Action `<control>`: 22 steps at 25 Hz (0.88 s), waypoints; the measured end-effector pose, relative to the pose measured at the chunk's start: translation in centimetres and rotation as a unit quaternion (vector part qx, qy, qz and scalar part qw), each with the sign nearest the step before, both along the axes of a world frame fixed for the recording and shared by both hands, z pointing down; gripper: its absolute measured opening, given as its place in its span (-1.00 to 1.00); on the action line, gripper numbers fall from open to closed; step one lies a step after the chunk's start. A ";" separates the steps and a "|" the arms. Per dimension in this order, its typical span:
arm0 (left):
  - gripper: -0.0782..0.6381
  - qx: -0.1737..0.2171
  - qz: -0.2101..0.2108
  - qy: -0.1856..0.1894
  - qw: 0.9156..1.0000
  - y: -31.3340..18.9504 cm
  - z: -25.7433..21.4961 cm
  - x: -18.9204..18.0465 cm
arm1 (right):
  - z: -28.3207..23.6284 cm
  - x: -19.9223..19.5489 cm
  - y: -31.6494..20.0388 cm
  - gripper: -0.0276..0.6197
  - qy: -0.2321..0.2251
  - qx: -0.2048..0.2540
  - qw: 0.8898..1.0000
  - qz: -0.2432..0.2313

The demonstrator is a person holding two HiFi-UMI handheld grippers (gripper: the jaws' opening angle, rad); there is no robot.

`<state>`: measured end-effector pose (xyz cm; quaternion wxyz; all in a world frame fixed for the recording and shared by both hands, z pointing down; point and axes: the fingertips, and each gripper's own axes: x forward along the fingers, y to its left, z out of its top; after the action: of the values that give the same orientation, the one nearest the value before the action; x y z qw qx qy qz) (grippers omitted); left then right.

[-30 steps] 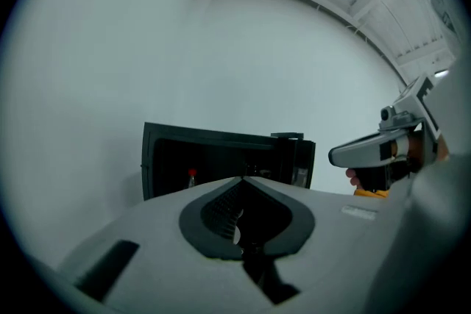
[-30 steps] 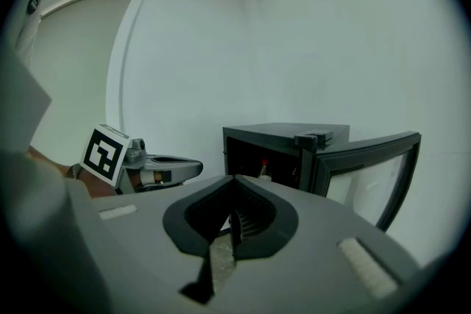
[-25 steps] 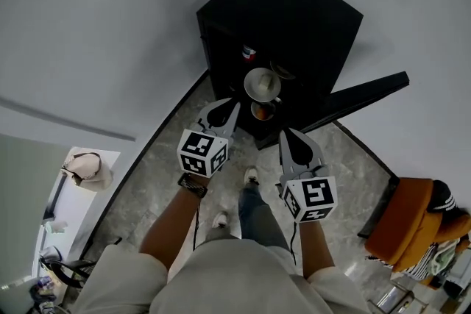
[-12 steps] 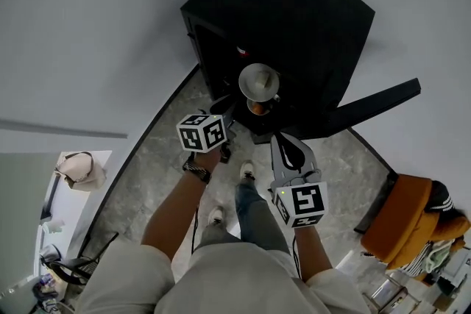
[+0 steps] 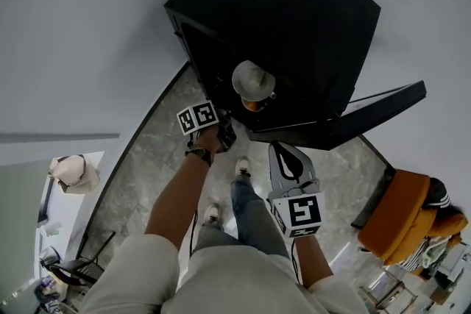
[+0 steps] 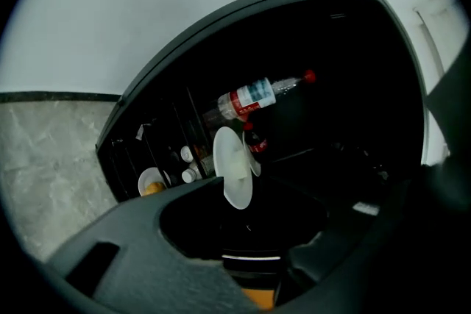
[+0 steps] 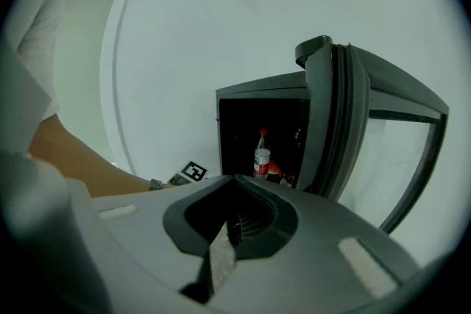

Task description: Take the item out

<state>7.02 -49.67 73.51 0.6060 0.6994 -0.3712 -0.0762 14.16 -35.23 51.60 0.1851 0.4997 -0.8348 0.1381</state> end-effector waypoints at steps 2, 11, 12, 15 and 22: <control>-0.34 -0.011 -0.009 0.015 1.000 -0.5 1.3 0.3 | 0.5 0.1 0.4 -0.89 0.006 -0.006 1.000 -0.005; -0.29 -0.051 -0.042 0.046 0.997 -1.8 5.2 1.6 | 1.8 -0.7 1.7 -0.89 0.010 -0.018 0.999 -0.026; -0.28 -0.054 -0.047 0.053 0.996 -2.0 5.5 1.9 | 1.9 -0.7 1.9 -0.89 0.011 -0.019 0.999 -0.028; -0.26 -0.059 -0.062 0.075 0.993 -2.5 5.8 2.5 | 2.4 -0.6 2.3 -0.89 0.011 -0.029 0.999 -0.028; -0.25 -0.064 -0.079 0.113 0.988 -3.6 6.0 4.2 | 3.2 0.6 2.3 -0.89 0.024 -0.042 0.999 -0.022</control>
<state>11.20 -53.29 79.48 0.6794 0.6146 -0.3589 -0.1785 14.73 -32.97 54.81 0.2288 0.4762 -0.8345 0.1568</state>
